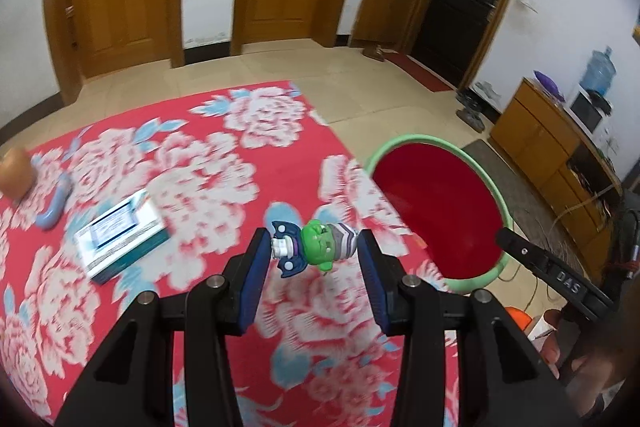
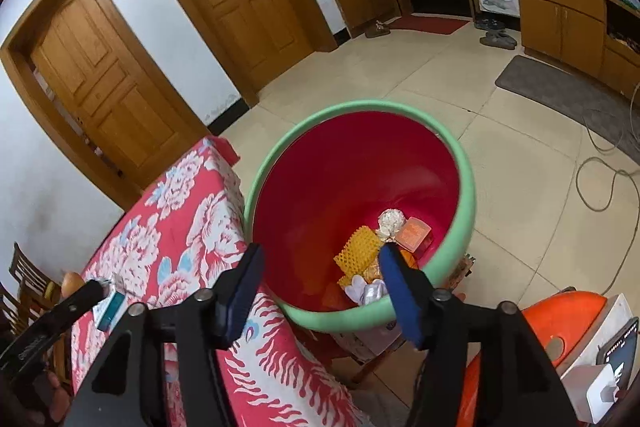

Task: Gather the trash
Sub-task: 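Carry toy and tissue pack over the bucket and open both grippers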

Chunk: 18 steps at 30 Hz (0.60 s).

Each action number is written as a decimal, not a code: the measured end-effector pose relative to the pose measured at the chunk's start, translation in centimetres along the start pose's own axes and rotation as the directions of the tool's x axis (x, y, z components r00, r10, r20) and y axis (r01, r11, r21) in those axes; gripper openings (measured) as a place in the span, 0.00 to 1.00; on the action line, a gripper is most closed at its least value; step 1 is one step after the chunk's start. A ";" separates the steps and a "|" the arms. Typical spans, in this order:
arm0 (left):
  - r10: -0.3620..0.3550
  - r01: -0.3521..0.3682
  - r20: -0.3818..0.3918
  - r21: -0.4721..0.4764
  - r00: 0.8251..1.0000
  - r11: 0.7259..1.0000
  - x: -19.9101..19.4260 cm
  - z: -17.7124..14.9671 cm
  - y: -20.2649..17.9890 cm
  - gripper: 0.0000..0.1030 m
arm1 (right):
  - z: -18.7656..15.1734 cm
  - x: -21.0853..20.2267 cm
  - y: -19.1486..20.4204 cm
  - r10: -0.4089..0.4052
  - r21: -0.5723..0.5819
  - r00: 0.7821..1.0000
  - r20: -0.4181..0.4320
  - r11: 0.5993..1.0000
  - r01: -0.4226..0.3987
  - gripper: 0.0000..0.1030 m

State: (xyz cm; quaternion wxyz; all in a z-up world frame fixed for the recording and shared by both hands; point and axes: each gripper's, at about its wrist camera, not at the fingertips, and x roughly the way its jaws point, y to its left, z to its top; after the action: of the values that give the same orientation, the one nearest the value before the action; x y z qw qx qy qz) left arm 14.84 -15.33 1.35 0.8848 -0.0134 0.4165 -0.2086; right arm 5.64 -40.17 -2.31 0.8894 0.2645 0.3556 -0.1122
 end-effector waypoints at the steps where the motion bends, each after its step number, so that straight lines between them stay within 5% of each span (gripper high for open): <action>1: -0.008 0.008 -0.001 0.013 1.000 1.000 0.3 0.1 -0.6 0.44 | 0.0 -0.4 -0.3 0.000 0.012 1.000 0.008 1.000 0.000 0.68; 6: -0.040 0.041 -0.017 0.066 0.999 0.997 2.4 0.5 -3.5 0.44 | 0.0 -2.2 -1.9 -0.004 0.071 0.999 0.043 0.997 0.001 0.78; 18: -0.105 0.118 -0.109 0.127 0.988 0.985 7.6 1.1 -9.1 0.44 | 0.1 -4.0 -5.0 -0.013 0.164 0.997 0.075 0.986 0.000 0.78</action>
State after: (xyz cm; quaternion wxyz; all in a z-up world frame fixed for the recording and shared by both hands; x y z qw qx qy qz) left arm 16.68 -26.69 -1.69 0.8481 0.0332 0.4450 -0.2856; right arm 0.85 -44.31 -1.41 0.8771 0.3313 0.3119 -0.1541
